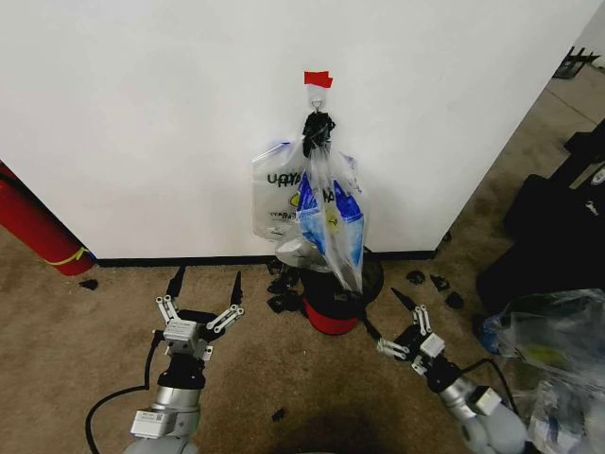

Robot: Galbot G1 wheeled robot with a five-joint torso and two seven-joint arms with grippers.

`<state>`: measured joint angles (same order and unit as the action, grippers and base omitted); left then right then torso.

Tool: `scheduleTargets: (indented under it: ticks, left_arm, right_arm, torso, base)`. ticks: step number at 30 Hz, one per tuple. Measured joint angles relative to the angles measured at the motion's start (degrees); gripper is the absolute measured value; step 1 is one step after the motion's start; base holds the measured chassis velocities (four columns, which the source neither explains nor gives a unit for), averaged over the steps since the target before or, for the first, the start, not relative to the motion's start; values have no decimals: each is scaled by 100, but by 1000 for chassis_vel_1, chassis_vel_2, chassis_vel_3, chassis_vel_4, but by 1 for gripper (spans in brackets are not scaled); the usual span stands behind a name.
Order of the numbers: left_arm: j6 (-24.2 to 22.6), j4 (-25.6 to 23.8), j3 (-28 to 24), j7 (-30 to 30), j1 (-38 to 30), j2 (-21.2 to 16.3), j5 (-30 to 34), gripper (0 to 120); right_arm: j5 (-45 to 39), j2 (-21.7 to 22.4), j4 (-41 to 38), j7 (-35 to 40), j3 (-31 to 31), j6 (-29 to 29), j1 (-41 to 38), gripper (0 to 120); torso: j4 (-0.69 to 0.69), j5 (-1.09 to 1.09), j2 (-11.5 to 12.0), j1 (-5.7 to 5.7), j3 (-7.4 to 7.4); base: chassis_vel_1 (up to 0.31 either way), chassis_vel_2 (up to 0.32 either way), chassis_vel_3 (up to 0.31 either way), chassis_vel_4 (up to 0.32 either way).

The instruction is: Pick up the garbage bag from the wall and place it over the trash bin.

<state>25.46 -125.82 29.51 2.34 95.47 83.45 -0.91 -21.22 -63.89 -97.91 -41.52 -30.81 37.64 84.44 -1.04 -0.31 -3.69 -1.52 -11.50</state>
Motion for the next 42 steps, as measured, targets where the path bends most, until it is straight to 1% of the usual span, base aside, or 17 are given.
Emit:
scheduleTargets:
  ticks: [6, 9, 13, 17, 20, 21, 22, 24, 27, 29, 31, 32, 34, 38, 42]
  left_arm:
    - [-11, -2, -39, 2, -30, -6, -1, 100]
    - [-11, 14, -39, 2, -34, -16, -1, 100]
    - [-11, 29, -20, 1, -40, -43, 9, 100]
    - [-12, 63, 11, -17, -70, -72, 35, 100]
    - [-15, 104, 14, -19, -93, -76, 44, 100]
    - [-15, 124, 12, -20, -105, -71, 44, 100]
    - [-15, 124, 12, -20, -105, -71, 44, 100]
    - [-15, 161, -3, -21, -125, -54, 40, 100]
    - [-15, 181, -16, -22, -136, -39, 23, 100]
    - [-14, 186, -19, -22, -140, -37, 16, 100]
    - [-14, 188, -19, -22, -141, -36, 15, 100]
    - [-14, 217, -20, -22, -151, -34, 5, 100]
    - [-14, 251, -23, -22, -169, -33, -1, 100]
    - [-14, 311, -25, -22, -213, -25, -9, 100]
    - [-25, 392, -26, -21, -292, -13, -10, 100]
  right_arm:
    - [325, 71, 136, -541, -122, -9, 65, 100]
    - [339, 60, 136, -550, -119, 1, 59, 100]
    - [198, 21, 90, -386, -8, 16, 0, 100]
    - [-39, -46, -28, -95, 168, 16, -143, 100]
    - [-91, -86, -121, 298, 301, 15, -253, 100]
    - [-88, -111, -159, 601, 370, 2, -320, 100]
    - [-88, -111, -159, 601, 370, 2, -320, 100]
    - [6, -179, -180, 1187, 476, -47, -495, 100]
    - [254, -256, -78, 1605, 547, -83, -745, 100]
    - [356, -290, 40, 1750, 620, -102, -920, 100]
    - [369, -299, 68, 1768, 641, -106, -961, 100]
    - [426, -350, 179, 1785, 777, -148, -1233, 100]
    - [437, -358, 208, 1750, 848, -190, -1385, 100]
    - [457, -358, 349, 1449, 957, -208, -1725, 100]
    - [783, -355, 693, 1229, 1199, -150, -2202, 100]
  torso:
    - [0, 1, 0, 0, 0]
    - [0, 1, 0, 0, 0]
    - [0, 1, 0, 0, 0]
    - [0, 1, 0, 0, 0]
    - [0, 0, 0, 0, 0]
    - [0, 0, 0, 0, 0]
    - [0, 0, 0, 0, 0]
    - [0, 0, 0, 0, 0]
    - [0, 0, 0, 0, 0]
    - [0, 0, 0, 0, 0]
    - [0, 0, 0, 0, 0]
    - [1, 0, 0, 0, -1]
    - [0, 1, 0, 0, -1]
    - [1, 0, 0, 0, -1]
    - [0, 0, 0, 0, -1]
  base:
    - [0, 0, 0, 0]
    - [0, 0, 0, 0]
    - [0, 0, 0, 0]
    - [0, 0, 0, 0]
    - [0, 0, 0, 0]
    - [0, 0, 0, 0]
    - [0, 0, 0, 0]
    - [0, 0, 0, 0]
    - [0, 0, 0, 0]
    - [0, 0, 0, 0]
    - [0, 0, 0, 0]
    - [0, 0, 0, 0]
    - [0, 0, 0, 0]
    - [0, 0, 0, 0]
    - [0, 0, 0, 0]
